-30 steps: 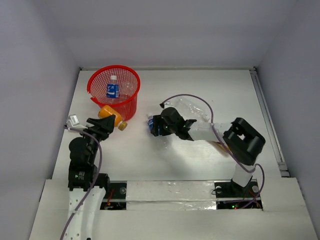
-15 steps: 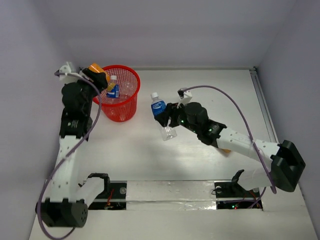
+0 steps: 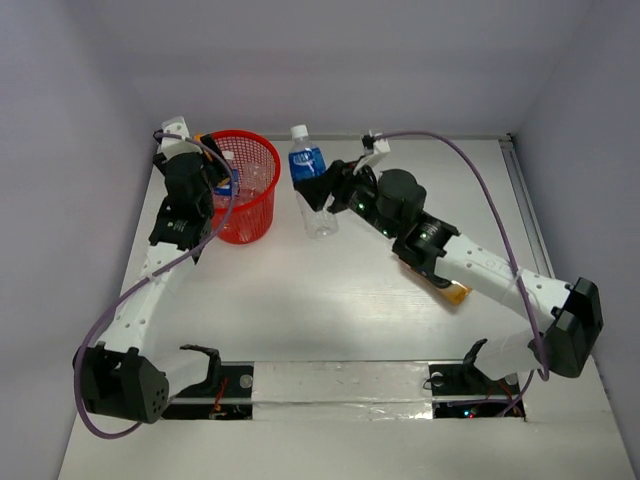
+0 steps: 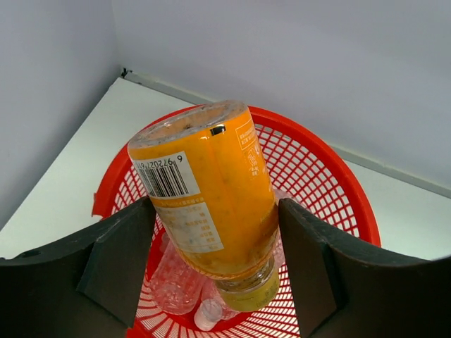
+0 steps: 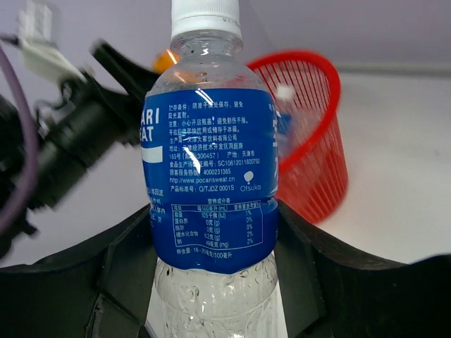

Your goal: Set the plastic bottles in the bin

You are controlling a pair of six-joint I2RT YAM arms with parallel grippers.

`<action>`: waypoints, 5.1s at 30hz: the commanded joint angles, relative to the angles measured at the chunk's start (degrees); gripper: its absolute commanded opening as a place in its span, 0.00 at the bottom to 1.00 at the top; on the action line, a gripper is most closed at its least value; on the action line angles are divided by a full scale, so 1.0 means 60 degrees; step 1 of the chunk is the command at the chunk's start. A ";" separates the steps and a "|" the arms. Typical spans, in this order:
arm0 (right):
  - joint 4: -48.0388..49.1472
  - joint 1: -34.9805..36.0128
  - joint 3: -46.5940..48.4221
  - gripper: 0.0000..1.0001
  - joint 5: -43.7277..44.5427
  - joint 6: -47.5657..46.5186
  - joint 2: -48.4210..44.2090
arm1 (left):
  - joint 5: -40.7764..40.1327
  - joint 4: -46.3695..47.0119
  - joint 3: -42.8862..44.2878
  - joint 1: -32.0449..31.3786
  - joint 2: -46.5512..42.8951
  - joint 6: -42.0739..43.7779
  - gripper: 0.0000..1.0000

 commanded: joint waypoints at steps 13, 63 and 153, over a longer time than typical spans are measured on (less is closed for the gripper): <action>0.0913 -0.0057 0.5952 0.54 0.0619 0.0717 0.4379 | -0.0515 0.0618 -0.0318 -0.0278 -0.0880 0.0175 0.88; 0.1164 -0.0041 0.1117 0.00 0.2478 -0.1159 0.0607 | 0.1028 0.0047 0.0456 -0.3917 -0.0766 -0.1203 0.01; -0.4858 -0.2837 -0.1210 0.86 -0.0652 -0.2460 -0.2116 | -0.2608 -0.0935 -0.1621 -0.9433 0.4146 -0.7166 0.37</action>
